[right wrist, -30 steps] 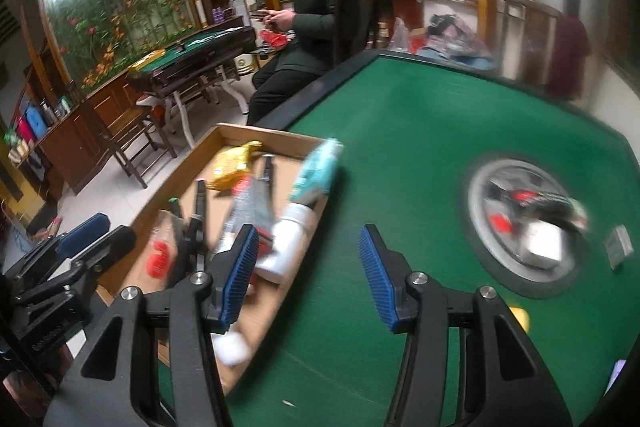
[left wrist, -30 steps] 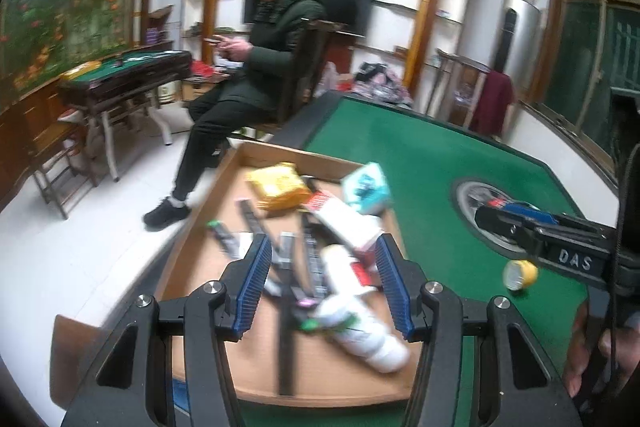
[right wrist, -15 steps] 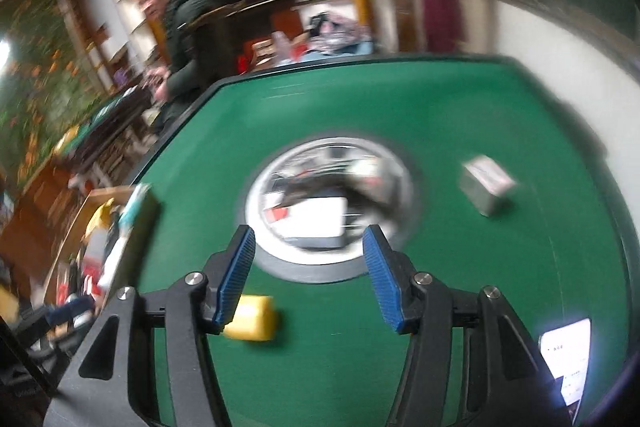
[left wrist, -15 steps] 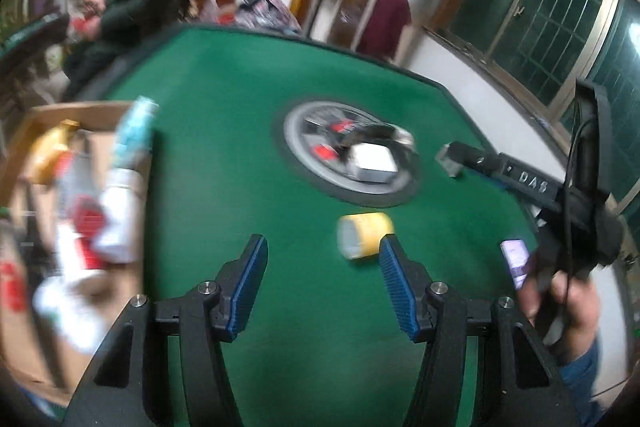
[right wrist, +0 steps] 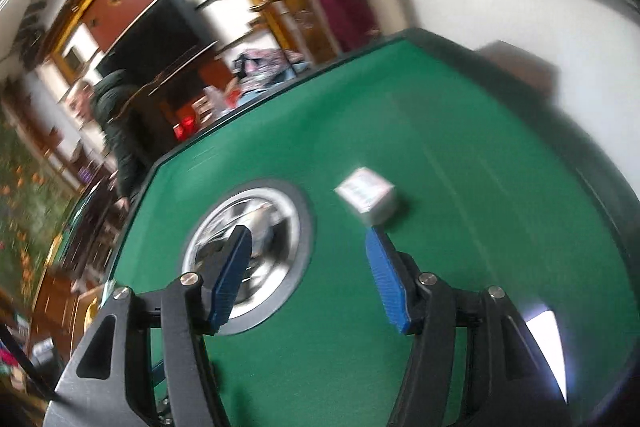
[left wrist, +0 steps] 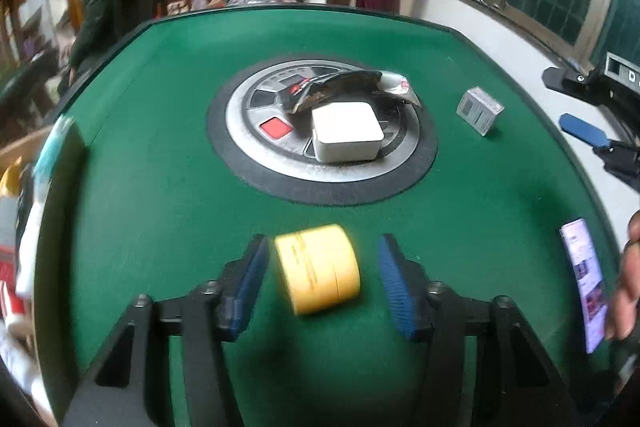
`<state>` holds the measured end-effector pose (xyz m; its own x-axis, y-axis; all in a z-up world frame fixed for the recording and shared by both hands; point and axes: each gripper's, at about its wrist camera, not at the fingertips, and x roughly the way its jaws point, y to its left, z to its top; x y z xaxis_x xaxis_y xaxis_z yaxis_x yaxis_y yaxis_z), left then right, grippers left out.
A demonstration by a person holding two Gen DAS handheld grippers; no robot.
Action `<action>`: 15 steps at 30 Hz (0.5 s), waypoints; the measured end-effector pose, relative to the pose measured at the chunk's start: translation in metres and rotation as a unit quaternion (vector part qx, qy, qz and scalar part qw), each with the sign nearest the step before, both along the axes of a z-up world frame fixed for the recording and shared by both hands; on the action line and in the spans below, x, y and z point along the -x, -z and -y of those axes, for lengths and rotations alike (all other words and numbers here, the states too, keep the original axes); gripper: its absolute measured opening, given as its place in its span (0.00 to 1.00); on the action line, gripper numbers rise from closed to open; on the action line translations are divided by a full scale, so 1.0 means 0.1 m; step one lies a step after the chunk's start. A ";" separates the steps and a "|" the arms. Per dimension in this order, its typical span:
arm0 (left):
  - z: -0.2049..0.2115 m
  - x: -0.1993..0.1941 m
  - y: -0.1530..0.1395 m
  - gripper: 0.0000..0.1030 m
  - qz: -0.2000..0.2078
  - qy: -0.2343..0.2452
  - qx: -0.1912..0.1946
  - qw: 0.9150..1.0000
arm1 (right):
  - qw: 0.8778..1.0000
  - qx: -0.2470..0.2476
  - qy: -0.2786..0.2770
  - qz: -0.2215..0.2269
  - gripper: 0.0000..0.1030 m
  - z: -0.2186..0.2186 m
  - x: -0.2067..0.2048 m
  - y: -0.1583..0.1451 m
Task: Organize objects
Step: 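Grasp the yellow tape roll with the left tool while the right tool grasps a white medicine box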
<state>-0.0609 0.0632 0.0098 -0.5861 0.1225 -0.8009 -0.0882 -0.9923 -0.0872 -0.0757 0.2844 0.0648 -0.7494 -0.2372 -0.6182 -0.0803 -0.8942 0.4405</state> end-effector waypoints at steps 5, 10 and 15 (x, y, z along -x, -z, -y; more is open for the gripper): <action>0.09 0.14 0.05 0.27 -0.006 0.014 -0.005 1.000 | 0.998 0.008 0.043 0.034 0.56 -0.27 0.13 0.14; 0.13 0.17 0.11 0.28 -0.032 0.023 -0.010 0.999 | 0.996 -0.011 0.052 0.076 0.56 -0.27 0.35 0.26; 0.24 0.21 0.07 0.28 -0.030 0.028 -0.045 0.998 | 0.988 -0.126 0.035 0.079 0.56 -0.05 0.70 0.19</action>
<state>-0.0817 0.0388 0.0024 -0.6231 0.2262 -0.7487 -0.1509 -0.9740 -0.1688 -0.1453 0.2896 0.0457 -0.6473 -0.0111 -0.7621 -0.1958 -0.9639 0.1804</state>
